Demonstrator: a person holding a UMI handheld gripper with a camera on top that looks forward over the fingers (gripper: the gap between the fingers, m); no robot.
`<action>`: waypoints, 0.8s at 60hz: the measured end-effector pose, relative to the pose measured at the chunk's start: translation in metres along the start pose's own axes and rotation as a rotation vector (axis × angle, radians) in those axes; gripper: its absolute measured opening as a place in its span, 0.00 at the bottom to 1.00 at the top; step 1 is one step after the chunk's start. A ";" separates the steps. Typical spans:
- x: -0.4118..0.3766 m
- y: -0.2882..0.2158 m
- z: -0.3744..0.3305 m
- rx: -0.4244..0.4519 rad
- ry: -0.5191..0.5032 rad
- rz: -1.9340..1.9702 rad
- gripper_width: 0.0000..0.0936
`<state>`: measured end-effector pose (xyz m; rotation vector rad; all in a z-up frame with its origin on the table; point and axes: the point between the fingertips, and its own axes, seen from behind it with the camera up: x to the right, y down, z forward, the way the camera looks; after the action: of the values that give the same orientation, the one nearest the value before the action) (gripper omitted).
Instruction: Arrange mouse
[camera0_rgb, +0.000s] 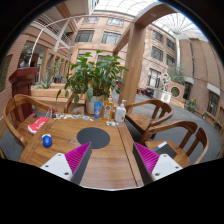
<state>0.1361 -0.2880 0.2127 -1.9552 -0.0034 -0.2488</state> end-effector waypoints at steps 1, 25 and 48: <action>0.001 0.002 0.000 -0.006 0.002 -0.003 0.91; -0.160 0.140 0.040 -0.232 -0.248 -0.041 0.91; -0.344 0.111 0.145 -0.208 -0.397 -0.084 0.91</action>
<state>-0.1621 -0.1595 -0.0024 -2.1854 -0.3310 0.0918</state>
